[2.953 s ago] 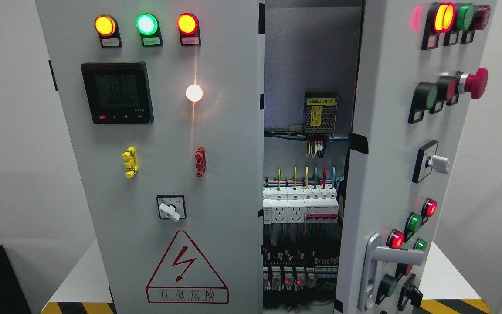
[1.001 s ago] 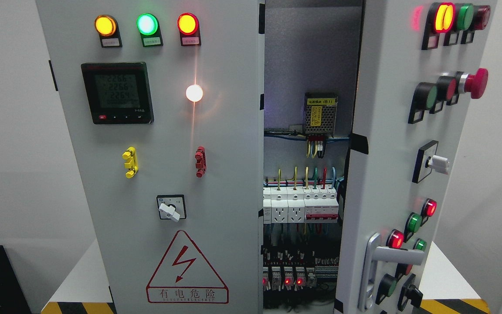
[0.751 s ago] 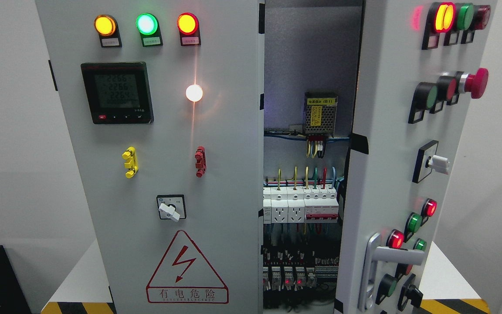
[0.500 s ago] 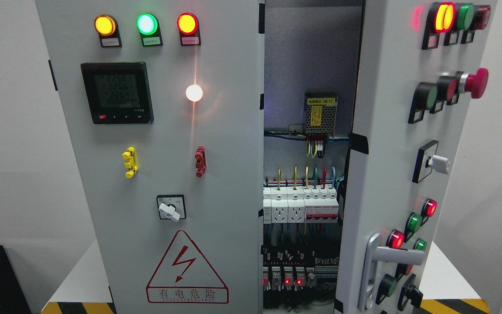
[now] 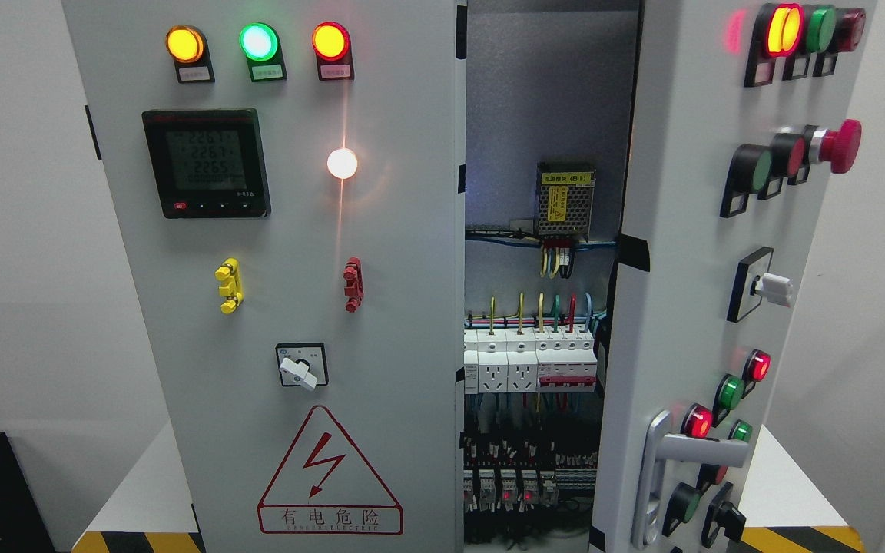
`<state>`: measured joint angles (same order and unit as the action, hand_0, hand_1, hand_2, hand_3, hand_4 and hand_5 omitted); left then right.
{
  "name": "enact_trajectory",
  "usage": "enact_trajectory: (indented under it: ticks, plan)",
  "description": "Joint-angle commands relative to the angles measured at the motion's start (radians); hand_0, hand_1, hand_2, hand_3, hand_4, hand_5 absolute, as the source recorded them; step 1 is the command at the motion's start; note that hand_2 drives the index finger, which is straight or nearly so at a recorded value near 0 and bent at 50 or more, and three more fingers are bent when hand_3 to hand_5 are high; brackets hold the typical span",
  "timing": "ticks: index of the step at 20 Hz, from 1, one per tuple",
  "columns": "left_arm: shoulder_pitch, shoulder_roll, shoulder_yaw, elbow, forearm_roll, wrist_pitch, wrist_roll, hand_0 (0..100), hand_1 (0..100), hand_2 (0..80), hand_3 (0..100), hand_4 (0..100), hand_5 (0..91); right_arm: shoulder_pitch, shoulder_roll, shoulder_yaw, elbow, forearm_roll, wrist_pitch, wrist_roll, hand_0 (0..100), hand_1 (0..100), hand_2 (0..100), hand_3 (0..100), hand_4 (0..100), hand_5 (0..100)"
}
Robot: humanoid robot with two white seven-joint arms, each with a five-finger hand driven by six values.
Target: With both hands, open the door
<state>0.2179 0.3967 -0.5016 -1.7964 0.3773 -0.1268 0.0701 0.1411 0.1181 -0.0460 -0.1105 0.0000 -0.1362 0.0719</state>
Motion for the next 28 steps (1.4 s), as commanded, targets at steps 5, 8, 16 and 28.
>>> enact_trajectory:
  ticks: [5,8,16,28]
  plan:
    - [-0.251,0.109,-0.130,-0.147,0.141,-0.023,0.000,0,0,0.0,0,0,0.0,0.000,0.000,0.000,0.000,-0.025,0.000,0.000,19,0,0,0,0,0]
    - [-0.363,0.139,-0.181,-0.147,0.233,-0.022,0.002,0,0,0.0,0,0,0.0,0.000,0.000,0.000,0.000,-0.025,0.000,0.000,19,0,0,0,0,0]
    - [-0.577,0.162,-0.252,-0.162,0.356,-0.020,0.002,0,0,0.0,0,0,0.0,0.000,0.000,0.000,0.000,-0.025,0.000,-0.001,19,0,0,0,0,0]
    - [-0.807,0.232,-0.270,-0.181,0.566,-0.016,0.000,0,0,0.0,0,0,0.0,0.000,0.000,0.000,0.000,-0.025,0.000,0.000,19,0,0,0,0,0]
